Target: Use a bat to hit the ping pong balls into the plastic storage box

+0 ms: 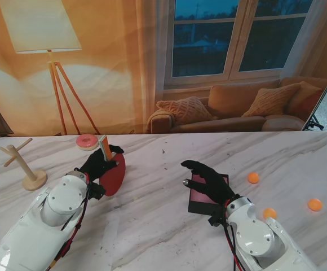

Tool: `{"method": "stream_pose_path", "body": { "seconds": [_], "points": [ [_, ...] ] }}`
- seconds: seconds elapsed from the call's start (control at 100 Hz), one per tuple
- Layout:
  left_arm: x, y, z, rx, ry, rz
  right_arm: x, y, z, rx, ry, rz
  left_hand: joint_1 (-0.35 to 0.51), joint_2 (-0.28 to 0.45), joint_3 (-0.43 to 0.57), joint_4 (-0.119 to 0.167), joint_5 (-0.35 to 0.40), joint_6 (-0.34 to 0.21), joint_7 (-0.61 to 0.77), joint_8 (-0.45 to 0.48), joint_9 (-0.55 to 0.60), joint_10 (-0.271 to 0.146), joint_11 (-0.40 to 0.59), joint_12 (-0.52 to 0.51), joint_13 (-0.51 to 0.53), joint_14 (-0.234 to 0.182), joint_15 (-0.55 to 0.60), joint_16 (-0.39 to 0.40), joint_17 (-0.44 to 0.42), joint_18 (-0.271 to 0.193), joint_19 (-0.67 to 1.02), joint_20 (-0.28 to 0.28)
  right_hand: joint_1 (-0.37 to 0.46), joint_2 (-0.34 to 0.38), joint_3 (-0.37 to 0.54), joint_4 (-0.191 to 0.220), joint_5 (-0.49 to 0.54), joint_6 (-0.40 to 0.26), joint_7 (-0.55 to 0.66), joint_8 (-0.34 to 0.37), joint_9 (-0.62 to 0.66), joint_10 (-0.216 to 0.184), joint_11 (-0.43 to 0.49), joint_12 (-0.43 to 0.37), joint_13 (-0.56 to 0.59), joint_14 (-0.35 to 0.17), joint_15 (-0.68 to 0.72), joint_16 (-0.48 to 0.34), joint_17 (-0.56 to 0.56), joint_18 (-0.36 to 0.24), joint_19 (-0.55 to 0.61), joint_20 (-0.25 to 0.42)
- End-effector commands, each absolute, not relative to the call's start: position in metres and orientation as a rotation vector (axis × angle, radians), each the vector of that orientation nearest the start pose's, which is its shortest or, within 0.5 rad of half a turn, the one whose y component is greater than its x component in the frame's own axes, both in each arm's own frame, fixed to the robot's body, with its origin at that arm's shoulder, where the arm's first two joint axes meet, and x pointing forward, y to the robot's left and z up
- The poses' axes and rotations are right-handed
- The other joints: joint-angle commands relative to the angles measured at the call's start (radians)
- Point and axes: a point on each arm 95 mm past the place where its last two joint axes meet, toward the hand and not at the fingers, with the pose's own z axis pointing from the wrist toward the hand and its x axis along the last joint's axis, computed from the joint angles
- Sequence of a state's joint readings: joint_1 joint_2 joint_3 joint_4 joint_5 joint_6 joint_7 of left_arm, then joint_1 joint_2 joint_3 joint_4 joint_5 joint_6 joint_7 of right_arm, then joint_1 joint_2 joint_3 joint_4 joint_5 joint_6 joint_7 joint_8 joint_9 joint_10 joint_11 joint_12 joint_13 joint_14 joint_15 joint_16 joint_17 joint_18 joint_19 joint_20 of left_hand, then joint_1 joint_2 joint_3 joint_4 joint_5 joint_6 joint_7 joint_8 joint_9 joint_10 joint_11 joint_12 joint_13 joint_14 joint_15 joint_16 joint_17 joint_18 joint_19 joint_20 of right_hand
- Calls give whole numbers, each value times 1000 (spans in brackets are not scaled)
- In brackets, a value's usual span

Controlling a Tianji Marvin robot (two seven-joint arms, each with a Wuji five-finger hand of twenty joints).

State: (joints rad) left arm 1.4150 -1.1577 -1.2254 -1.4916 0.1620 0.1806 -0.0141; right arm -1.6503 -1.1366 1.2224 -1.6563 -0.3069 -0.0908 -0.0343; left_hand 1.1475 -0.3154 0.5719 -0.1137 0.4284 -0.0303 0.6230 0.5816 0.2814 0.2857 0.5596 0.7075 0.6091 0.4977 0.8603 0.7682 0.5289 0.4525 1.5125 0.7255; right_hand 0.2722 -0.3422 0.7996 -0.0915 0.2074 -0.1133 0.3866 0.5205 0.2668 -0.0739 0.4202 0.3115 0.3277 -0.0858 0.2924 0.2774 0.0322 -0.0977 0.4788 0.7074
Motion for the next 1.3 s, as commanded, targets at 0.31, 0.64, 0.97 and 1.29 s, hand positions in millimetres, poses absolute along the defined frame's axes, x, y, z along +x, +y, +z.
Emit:
{"method": "stream_pose_path", "body": {
  "seconds": [0.31, 0.64, 0.97, 1.29],
  "points": [
    [446, 7, -318, -2158, 796, -1836, 374, 23, -331, -2101, -1248, -2271, 143, 50, 269, -50, 174, 22, 102, -11, -79, -33, -38, -59, -83, -6, -126, -5, -48, -71, -51, -12, 2, 31, -30, 35, 12, 1, 8, 6, -32, -9, 3, 7, -30, 1, 8, 10, -2, -9, 14, 21],
    [445, 9, -319, -2142, 857, -1859, 374, 23, -331, -2100, -1250, -2266, 89, -82, 390, -59, -122, -43, -145, -141, -123, -64, -255, -101, -259, -53, -244, -95, -298, -23, -262, -232, 3, 31, -30, 36, 12, 2, 8, 6, -33, -9, 2, 7, -31, 2, 8, 10, -3, -9, 14, 22],
    [446, 4, -318, -2084, 801, -1890, 374, 24, -332, -2101, -1253, -2261, 124, -72, 383, -97, 268, 144, 405, 141, -100, -40, -112, -61, -272, -60, -224, -80, -325, -19, -277, -247, 3, 32, -31, 36, 13, 2, 8, 6, -33, -9, 2, 7, -32, 2, 9, 10, -4, -9, 13, 23],
    [446, 13, -322, -1983, 935, -1791, 374, 24, -332, -2104, -1252, -2260, -18, -179, 180, -37, 139, 237, 384, 44, -85, -6, -61, -84, -313, -43, -212, -79, -410, -118, -340, -119, 4, 33, -33, 36, 15, 3, 8, 6, -34, -8, 3, 8, -33, 1, 10, 10, -4, -9, 13, 24]
  ]
}}
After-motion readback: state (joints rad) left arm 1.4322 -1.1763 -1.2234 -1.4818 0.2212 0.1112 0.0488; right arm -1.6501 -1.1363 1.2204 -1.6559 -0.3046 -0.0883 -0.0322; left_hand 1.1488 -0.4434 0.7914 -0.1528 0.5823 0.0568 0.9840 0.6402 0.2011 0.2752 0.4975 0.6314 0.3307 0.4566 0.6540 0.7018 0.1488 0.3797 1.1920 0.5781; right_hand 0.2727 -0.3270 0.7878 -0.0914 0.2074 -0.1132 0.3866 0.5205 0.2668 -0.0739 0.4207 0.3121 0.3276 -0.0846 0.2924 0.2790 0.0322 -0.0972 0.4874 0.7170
